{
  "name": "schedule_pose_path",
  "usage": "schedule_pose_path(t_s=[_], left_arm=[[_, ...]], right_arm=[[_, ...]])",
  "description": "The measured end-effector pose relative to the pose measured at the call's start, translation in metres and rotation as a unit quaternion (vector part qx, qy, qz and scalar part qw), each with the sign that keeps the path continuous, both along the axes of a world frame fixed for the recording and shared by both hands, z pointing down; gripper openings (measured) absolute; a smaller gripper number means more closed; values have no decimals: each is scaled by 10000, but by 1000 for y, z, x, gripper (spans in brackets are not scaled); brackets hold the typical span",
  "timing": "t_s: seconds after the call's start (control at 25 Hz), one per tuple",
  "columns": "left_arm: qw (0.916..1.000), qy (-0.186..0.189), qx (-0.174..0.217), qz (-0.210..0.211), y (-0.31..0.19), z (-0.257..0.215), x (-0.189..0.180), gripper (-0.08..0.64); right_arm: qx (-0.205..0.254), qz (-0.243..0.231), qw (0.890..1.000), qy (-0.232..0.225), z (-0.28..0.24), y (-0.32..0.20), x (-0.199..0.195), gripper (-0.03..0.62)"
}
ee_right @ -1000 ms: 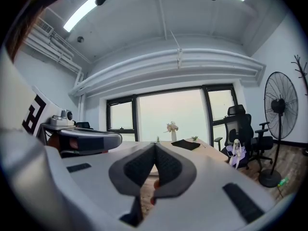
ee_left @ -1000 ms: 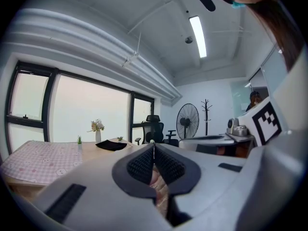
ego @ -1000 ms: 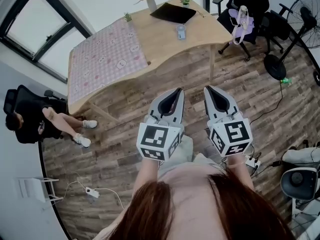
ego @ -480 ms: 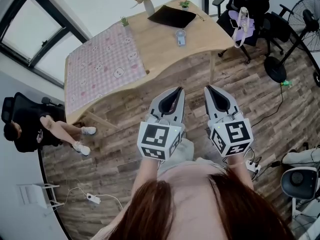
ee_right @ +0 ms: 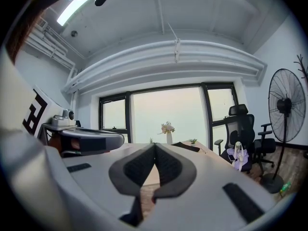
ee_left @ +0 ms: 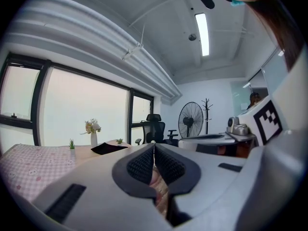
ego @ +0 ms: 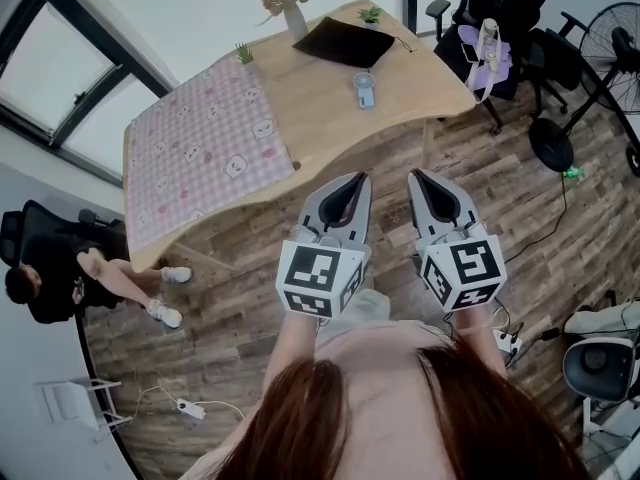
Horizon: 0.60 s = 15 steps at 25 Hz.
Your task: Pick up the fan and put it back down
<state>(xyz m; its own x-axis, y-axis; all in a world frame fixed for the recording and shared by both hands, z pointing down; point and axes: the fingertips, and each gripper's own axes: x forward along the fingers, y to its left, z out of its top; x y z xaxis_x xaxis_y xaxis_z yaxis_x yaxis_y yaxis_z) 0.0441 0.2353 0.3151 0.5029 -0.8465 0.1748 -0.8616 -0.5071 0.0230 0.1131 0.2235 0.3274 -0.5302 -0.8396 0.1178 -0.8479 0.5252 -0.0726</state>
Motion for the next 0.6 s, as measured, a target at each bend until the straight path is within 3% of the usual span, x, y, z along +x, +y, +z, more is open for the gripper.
schedule_pose_path(t_s=[0.6], left_arm=[[9998, -25, 15, 185, -80, -2, -44, 12]], right_arm=[[58, 222, 9997, 80, -2, -85, -39, 0]])
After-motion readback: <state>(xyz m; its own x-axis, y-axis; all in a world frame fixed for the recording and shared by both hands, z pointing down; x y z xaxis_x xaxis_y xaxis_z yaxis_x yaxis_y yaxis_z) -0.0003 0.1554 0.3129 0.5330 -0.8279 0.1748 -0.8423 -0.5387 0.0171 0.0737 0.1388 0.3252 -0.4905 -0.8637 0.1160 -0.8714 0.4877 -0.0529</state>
